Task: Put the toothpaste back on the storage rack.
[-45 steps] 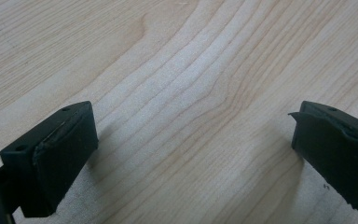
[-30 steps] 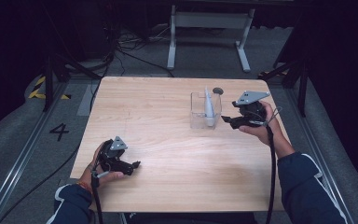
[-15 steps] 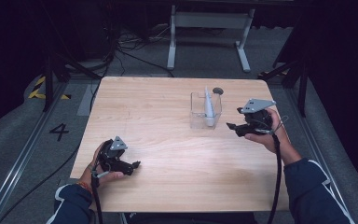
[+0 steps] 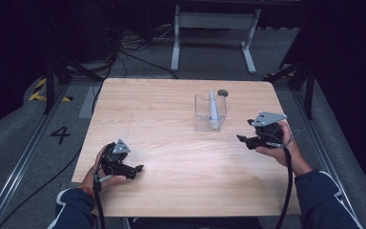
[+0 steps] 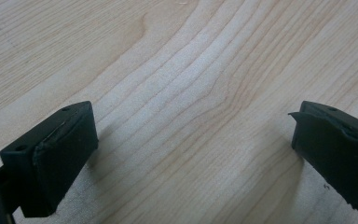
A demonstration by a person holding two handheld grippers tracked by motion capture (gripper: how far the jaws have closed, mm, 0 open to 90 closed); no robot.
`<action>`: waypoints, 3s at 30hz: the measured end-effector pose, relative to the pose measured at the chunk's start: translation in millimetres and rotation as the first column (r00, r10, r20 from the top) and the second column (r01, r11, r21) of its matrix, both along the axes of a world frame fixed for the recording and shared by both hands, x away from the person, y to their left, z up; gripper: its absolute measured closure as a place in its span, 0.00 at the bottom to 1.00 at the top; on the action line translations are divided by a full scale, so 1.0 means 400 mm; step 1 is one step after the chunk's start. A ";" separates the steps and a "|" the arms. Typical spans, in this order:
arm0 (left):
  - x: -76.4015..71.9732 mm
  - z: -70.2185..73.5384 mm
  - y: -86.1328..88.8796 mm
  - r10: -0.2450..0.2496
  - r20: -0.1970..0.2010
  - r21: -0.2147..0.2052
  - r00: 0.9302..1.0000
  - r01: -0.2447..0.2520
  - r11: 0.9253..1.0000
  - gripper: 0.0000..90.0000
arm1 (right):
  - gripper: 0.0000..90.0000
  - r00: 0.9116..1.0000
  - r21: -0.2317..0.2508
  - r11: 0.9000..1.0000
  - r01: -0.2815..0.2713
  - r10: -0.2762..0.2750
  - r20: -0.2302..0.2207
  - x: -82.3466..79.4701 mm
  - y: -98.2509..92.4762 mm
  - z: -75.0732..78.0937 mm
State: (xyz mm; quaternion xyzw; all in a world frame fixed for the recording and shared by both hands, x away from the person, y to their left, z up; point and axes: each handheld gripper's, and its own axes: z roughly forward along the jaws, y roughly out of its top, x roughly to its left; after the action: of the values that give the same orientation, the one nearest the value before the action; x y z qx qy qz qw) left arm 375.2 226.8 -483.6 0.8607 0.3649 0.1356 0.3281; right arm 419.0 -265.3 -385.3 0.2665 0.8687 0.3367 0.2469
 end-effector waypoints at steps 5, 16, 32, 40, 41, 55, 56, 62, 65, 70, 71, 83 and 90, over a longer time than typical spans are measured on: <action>0.001 0.000 0.000 -0.004 0.003 0.001 1.000 0.004 1.000 0.01 | 0.33 1.000 -0.022 1.000 0.016 -0.016 -0.009 -0.013 -0.024 -0.025; 0.001 0.000 0.000 -0.005 0.003 0.001 1.000 0.005 1.000 0.01 | 0.32 0.998 -0.018 0.998 0.057 -0.057 -0.022 -0.044 -0.084 -0.072; 0.001 0.000 0.000 -0.005 0.003 0.001 1.000 0.005 1.000 0.01 | 0.32 0.992 -0.010 0.997 0.078 -0.078 -0.100 -0.096 -0.164 -0.170; 0.001 0.000 0.000 -0.005 0.003 0.001 1.000 0.005 1.000 0.01 | 0.31 0.984 0.051 0.994 0.097 -0.088 -0.155 -0.127 -0.220 -0.209; 0.001 0.000 0.000 -0.005 0.003 0.001 1.000 0.005 1.000 0.01 | 0.31 0.983 0.055 0.993 0.103 -0.093 -0.158 -0.130 -0.225 -0.212; 0.000 0.000 0.000 0.000 0.001 -0.001 1.000 0.000 1.000 0.01 | 0.28 0.972 0.176 0.968 0.178 -0.145 -0.187 -0.171 -0.291 -0.252; 0.000 0.000 0.000 0.000 0.001 -0.002 1.000 0.000 1.000 0.01 | 0.28 0.972 0.176 0.968 0.178 -0.145 -0.187 -0.171 -0.291 -0.252; 0.000 0.000 0.000 0.002 0.007 0.003 1.000 -0.002 1.000 0.01 | 0.28 0.972 0.176 0.968 0.178 -0.144 -0.187 -0.171 -0.291 -0.252; 0.000 0.000 0.000 0.002 0.007 0.003 1.000 -0.002 1.000 0.01 | 0.28 0.972 0.176 0.968 0.178 -0.144 -0.187 -0.171 -0.291 -0.252; 0.000 0.000 0.000 0.002 0.005 0.003 1.000 -0.002 1.000 0.01 | 0.28 0.972 0.176 0.968 0.178 -0.144 -0.187 -0.171 -0.291 -0.252; -0.001 -0.001 0.000 0.002 0.001 -0.003 1.000 -0.002 1.000 0.01 | 0.28 0.972 0.176 0.968 0.178 -0.144 -0.187 -0.171 -0.291 -0.252; 0.000 0.000 0.000 0.001 -0.001 0.000 1.000 -0.001 1.000 0.01 | 0.28 0.972 0.175 0.969 0.175 -0.142 -0.186 -0.171 -0.292 -0.252; 0.001 0.000 0.000 -0.004 0.001 0.001 1.000 0.004 1.000 0.00 | 0.28 0.972 0.175 0.969 0.175 -0.142 -0.186 -0.171 -0.292 -0.252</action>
State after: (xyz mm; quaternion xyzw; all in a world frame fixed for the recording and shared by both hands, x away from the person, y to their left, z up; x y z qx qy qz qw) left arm 375.6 226.9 -483.6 0.8615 0.3628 0.1357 0.3283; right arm 350.6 -382.0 -486.3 0.3859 0.8263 0.3732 0.1705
